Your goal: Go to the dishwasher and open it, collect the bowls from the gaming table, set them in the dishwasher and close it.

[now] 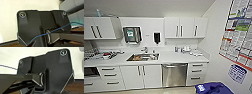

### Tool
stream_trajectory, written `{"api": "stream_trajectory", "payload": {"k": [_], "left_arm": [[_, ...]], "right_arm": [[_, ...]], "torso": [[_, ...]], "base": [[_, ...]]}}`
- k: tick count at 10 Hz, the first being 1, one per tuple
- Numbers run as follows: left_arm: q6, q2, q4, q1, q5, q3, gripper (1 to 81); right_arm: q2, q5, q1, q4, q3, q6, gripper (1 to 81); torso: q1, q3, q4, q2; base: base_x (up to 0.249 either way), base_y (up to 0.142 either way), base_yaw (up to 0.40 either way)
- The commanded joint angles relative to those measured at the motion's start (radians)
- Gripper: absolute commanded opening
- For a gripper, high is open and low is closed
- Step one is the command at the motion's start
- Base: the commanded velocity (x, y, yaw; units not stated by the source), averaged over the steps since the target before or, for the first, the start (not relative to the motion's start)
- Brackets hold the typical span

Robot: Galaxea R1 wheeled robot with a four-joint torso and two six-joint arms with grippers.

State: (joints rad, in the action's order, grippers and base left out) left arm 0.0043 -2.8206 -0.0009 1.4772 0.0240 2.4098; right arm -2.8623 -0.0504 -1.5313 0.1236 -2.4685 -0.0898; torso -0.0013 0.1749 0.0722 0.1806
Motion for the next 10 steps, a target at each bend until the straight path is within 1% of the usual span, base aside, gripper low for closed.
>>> {"api": "stream_trajectory", "payload": {"k": [1,3,10], "left_arm": [[0.010,0.015,0.004,-0.054,-0.052,-0.011,81.1],[0.008,0.012,0.004,-0.054,-0.052,-0.011,81.1],[0.008,0.010,0.004,-0.054,-0.052,-0.011,81.1]], "right_arm": [[0.013,0.050,0.055,-0.004,0.008,0.005,81.1],[0.013,0.051,0.053,-0.004,0.008,0.005,81.1],[0.013,0.050,0.050,-0.004,0.008,0.005,81.1]], "torso": [[0.001,0.000,0.000,0.000],[0.001,0.000,0.000,0.000],[0.001,0.000,0.000,0.000]], "base": [[0.107,0.072,0.000],[0.108,0.066,0.000],[0.108,0.000,0.000]]}}
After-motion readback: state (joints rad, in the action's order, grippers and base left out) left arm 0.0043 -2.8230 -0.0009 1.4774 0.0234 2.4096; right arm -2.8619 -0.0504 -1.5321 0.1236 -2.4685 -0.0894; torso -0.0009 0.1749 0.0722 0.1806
